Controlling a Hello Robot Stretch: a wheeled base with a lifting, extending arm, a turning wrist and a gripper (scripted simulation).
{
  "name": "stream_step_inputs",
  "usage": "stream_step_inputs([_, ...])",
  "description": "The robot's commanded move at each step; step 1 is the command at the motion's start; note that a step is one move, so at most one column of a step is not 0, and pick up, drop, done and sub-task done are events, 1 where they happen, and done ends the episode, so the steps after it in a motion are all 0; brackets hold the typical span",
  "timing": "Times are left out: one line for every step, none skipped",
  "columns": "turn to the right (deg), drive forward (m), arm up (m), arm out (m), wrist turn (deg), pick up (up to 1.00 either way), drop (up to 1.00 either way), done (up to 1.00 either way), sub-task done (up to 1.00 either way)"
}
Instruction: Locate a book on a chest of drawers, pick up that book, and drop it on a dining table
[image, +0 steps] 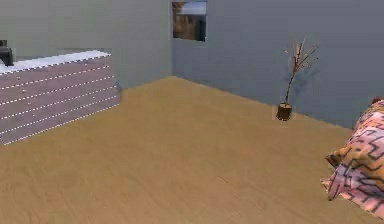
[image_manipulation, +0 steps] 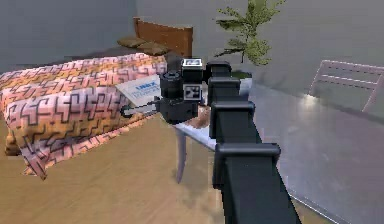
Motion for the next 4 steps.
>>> stream_step_inputs([45.0,0.00,0.00,0.00,0.0,0.00,0.00,0.00,0.00])
stream_step_inputs([45.0,0.00,0.00,0.00,0.0,0.00,0.00,0.00,0.00])
stream_step_inputs([33.0,0.00,0.00,0.00,0.0,0.00,0.00,0.00,0.00])
stream_step_inputs([-45.0,0.00,0.00,0.00,0.0,0.00,0.00,0.00,0.00])
